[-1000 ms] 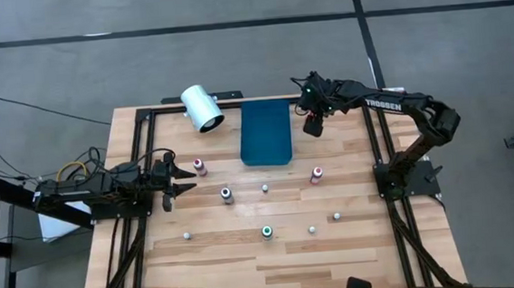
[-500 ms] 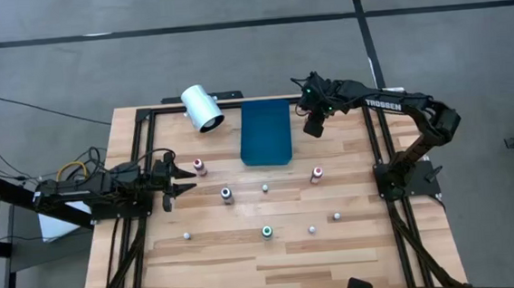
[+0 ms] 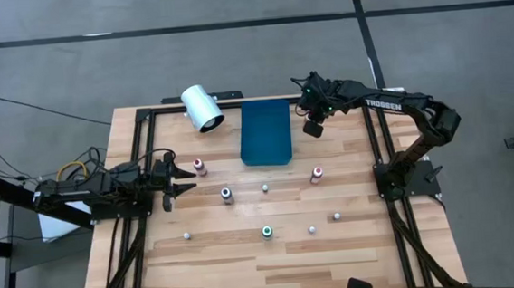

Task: Pick & Place food coloring
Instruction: Put the big orange food coloring bottle into the blue bin

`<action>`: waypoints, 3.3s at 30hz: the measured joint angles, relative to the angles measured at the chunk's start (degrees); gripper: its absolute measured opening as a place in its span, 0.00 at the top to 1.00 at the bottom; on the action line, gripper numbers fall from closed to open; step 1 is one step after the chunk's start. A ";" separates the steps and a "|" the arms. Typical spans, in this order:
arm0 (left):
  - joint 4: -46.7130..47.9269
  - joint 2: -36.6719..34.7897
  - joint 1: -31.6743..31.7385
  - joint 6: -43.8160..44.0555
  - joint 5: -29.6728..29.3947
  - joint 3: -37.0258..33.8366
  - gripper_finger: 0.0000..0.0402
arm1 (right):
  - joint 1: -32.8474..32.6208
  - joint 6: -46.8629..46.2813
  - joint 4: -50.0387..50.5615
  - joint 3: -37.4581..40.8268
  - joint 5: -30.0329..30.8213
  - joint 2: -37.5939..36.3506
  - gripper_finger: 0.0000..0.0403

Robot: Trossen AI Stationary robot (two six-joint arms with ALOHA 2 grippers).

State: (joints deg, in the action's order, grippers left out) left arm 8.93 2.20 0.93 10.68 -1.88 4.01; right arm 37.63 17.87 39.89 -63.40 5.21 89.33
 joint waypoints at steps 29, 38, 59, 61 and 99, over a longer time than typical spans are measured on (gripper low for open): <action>0.00 0.01 0.00 -0.04 -0.01 -0.02 0.63 | 0.02 -1.37 0.09 0.04 -1.37 0.06 0.91; 0.00 0.01 0.02 -0.04 -0.02 -0.02 0.63 | 0.02 -1.13 0.09 0.04 -1.31 0.06 0.85; 0.00 0.01 0.00 0.00 -0.03 -0.02 0.63 | 0.02 0.20 -6.56 0.04 -2.26 0.03 0.85; 0.00 0.01 0.02 -0.02 -0.03 -0.02 0.63 | 0.16 0.30 -7.23 0.04 -5.16 0.03 0.85; -0.06 0.01 0.02 -0.46 -1.02 -0.02 0.63 | 6.30 3.94 -10.57 -6.51 -8.04 14.20 0.38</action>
State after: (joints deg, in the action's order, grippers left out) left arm 8.87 2.22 0.95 10.22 -2.91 3.99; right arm 43.93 21.81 29.32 -69.91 -2.83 103.53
